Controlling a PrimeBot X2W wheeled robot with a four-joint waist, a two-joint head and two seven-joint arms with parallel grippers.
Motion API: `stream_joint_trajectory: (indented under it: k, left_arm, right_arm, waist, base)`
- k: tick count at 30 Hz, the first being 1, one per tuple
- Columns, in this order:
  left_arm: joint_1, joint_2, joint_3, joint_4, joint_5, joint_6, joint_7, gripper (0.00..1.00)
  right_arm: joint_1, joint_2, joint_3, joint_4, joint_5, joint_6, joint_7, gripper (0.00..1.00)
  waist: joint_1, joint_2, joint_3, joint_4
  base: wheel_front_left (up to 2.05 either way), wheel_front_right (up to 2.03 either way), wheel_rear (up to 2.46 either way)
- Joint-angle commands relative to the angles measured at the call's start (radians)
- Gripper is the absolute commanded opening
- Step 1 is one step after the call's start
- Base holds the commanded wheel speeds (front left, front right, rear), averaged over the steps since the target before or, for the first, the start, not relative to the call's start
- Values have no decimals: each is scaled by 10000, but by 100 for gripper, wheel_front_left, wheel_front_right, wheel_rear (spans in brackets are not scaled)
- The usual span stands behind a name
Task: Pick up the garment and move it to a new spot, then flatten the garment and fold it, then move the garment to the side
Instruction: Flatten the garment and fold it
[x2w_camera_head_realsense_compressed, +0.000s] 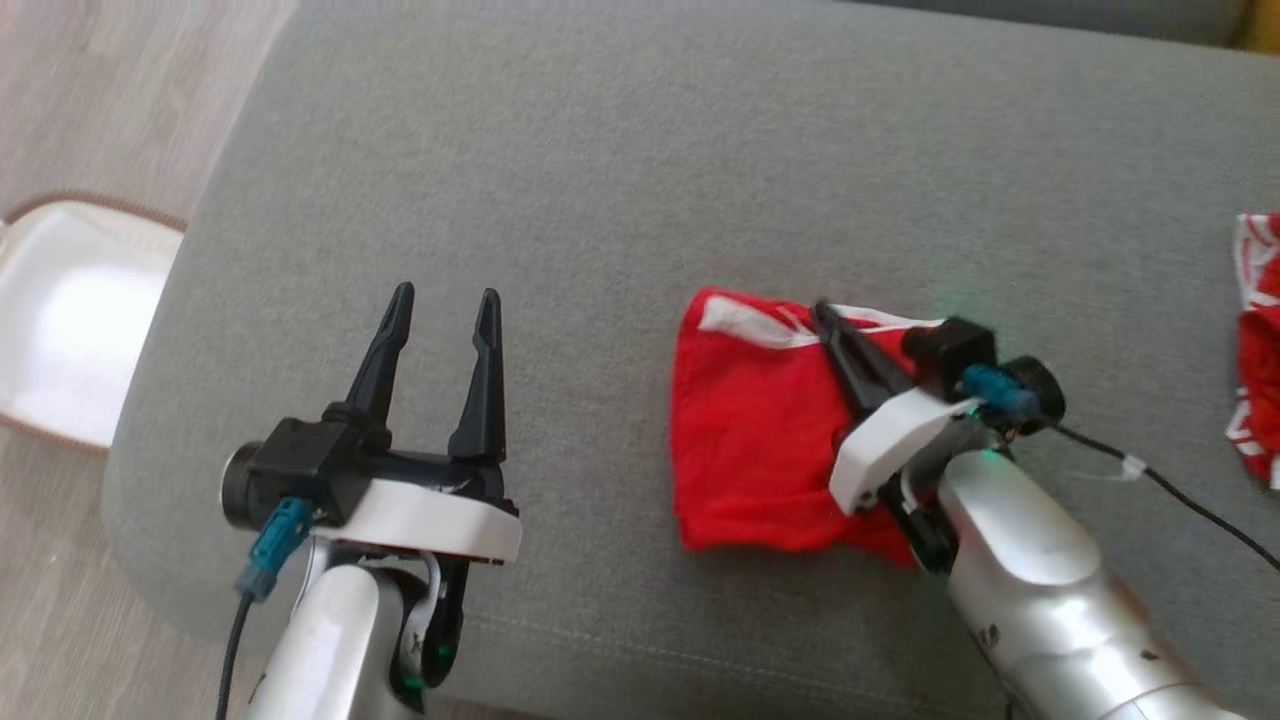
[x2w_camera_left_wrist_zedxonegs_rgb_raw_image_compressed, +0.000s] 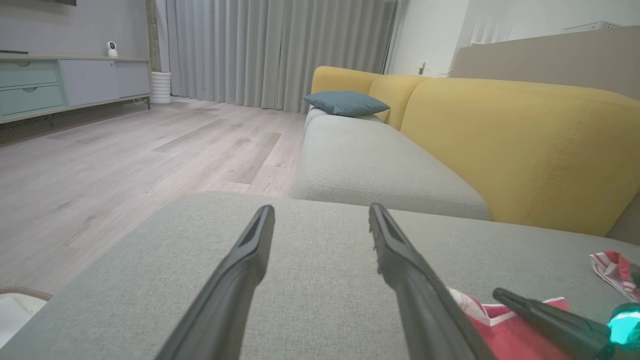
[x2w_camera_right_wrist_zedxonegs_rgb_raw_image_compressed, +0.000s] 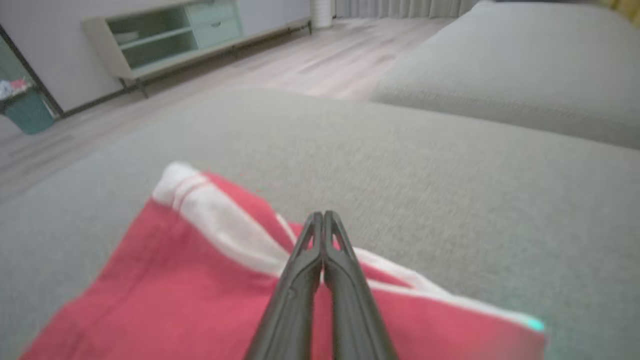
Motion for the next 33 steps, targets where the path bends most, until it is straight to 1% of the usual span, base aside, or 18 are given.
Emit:
stream_joint_trajectory:
  k: [1, 8, 13, 14, 17, 18, 19, 20, 21, 28, 33]
  left_arm:
    - [-368, 52, 391, -294, 120, -20, -122, 100]
    - [-117, 52, 560, -321, 226, -89, -122, 100]
    - [105, 52, 677, -351, 264, -115, -122, 100]
    - [183, 52, 737, -369, 241, -104, -122, 100]
    - [302, 52, 804, -387, 194, -92, -122, 100]
    - [336, 52, 809, -381, 186, -94, -122, 100]
    - [367, 52, 813, -377, 177, -90, -122, 100]
    - [400, 52, 821, -373, 167, -81, -122, 100]
    - [437, 52, 834, -371, 159, -70, -122, 100]
    - [648, 52, 908, -358, 141, -24, -122, 100]
    - [810, 52, 903, -307, 235, 3, -122, 100]
  right_arm:
    - [20, 205, 0, -478, 109, 65, -62, 0]
    - [867, 142, -1388, -2526, 256, 65, -63, 0]
    - [1830, 132, -2354, -3680, 95, 65, -64, 0]
    - [2199, 145, -2709, -4039, 24, 65, -64, 0]
    - [2714, 171, -3056, -4444, -193, 65, -64, 0]
    - [2875, 180, -3215, -4572, -271, 65, -64, 3]
    - [3035, 190, -3393, -4690, -329, 65, -64, 39]
    - [3192, 199, -3584, -4817, -374, 65, -64, 88]
    - [3350, 207, -3742, -4930, -398, 65, -63, 100]
    - [4268, 220, -3903, -5595, -399, 65, -60, 100]
    - [4519, 222, -3788, -5869, -389, 65, -62, 100]
  waist:
    - [-1, 0, -191, -173]
    - [-1, 0, -900, -866]
    - [-1, 0, -1374, -1328]
    - [-1, 0, -1510, -1510]
    - [-1, 0, -1675, -1766]
    - [-1, 0, -1724, -1833]
    - [-1, 0, -1774, -1897]
    - [-1, 0, -1822, -1959]
    - [-1, 0, -1860, -2021]
    - [-1, 0, -1934, -2367]
    - [-1, 0, -1902, -2566]
  base:
    - [0, 0, 0]
    - [0, 0, 0]
    - [0, 0, 0]
    - [0, 0, 0]
    - [0, 0, 0]
    - [0, 0, 0]
    - [0, 0, 0]
    - [0, 0, 0]
    - [0, 0, 0]
    - [0, 0, 0]
    - [0, 0, 0]
